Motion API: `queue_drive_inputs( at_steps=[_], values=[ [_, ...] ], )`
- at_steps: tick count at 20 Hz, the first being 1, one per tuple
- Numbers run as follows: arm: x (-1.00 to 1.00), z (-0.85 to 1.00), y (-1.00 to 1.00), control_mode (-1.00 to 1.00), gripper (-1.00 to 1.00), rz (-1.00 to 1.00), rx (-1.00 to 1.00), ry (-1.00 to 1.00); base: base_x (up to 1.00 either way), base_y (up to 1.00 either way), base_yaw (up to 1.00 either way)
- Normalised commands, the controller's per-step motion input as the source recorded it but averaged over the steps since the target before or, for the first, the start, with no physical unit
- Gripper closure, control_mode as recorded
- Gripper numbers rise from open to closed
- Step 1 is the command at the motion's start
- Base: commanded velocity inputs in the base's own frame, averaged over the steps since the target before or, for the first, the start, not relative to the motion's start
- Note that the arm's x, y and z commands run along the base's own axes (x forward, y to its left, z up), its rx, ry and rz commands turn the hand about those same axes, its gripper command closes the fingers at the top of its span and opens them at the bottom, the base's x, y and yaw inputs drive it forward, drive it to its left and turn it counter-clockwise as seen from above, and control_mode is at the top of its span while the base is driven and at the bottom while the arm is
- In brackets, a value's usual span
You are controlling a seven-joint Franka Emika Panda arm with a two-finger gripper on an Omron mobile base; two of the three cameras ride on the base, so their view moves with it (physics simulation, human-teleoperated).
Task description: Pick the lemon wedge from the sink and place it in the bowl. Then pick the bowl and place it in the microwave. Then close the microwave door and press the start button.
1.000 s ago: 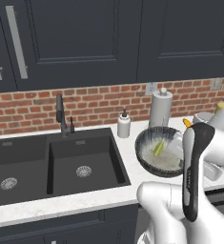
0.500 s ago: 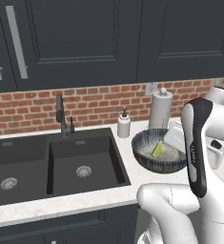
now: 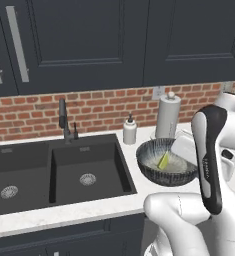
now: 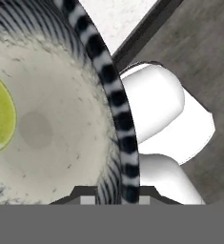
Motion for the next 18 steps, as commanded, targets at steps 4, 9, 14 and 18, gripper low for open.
queue_drive_inputs(
  at_steps=[4,9,14,18],
  values=[
    [0.0,0.0,0.0,1.0,1.0,0.0,0.0,0.0,-0.58,-0.54,-0.06],
    [0.0,0.0,0.0,1.0,1.0,0.0,0.0,0.0,-0.45,-0.71,-0.2],
    [0.0,0.0,0.0,1.0,1.0,0.0,0.0,0.0,-0.03,-0.33,-0.76],
    [0.0,0.0,0.0,1.0,1.0,0.0,0.0,0.0,0.0,0.0,-1.0]
  ],
)
